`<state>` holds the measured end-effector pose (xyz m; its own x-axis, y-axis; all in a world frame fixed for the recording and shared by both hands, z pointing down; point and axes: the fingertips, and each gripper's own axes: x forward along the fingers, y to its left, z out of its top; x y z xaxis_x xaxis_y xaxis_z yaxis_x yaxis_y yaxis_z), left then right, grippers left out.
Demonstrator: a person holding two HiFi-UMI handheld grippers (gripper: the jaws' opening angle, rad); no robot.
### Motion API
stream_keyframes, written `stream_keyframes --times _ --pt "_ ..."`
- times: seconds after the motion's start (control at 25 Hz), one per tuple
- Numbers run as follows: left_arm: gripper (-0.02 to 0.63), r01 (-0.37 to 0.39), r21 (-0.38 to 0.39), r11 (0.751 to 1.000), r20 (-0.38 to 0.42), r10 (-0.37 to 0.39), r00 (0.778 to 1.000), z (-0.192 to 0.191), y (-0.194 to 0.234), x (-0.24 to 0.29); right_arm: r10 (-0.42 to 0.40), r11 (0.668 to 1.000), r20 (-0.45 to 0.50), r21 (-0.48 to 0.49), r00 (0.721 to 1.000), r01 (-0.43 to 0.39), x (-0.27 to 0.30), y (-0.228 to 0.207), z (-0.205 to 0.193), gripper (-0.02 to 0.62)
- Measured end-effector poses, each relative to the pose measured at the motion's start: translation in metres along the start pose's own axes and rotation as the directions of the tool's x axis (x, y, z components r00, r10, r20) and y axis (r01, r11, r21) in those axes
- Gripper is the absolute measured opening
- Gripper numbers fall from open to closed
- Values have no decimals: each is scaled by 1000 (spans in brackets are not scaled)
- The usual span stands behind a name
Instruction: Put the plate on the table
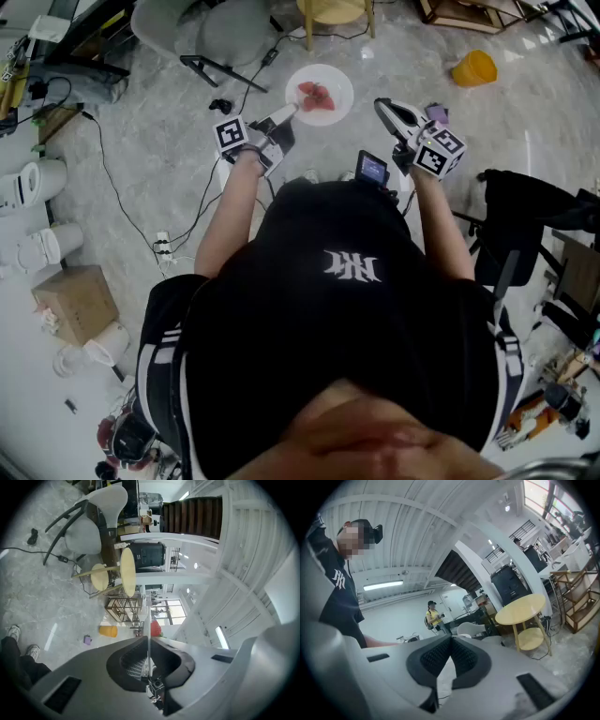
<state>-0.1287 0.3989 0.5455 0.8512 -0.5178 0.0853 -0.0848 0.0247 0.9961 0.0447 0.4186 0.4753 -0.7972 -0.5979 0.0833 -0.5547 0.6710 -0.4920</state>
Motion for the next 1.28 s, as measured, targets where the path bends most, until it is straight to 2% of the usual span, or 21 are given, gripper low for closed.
stream_keyframes --times 0.28,0.6,1.28 --pt "25 -1 -2 1000 -1 1 1000 -3 -1 -1 -14 1000 -3 6 1000 14 -2 0 -1 -5" --pt "25 -5 -3 1000 2 5 1000 -3 0 -4 -24 999 47 50 999 22 -4 -6 5 -3" --pt "25 -14 -12 1000 10 14 1000 -5 3 -5 -44 998 10 47 999 44 -4 -13 -4 -3"
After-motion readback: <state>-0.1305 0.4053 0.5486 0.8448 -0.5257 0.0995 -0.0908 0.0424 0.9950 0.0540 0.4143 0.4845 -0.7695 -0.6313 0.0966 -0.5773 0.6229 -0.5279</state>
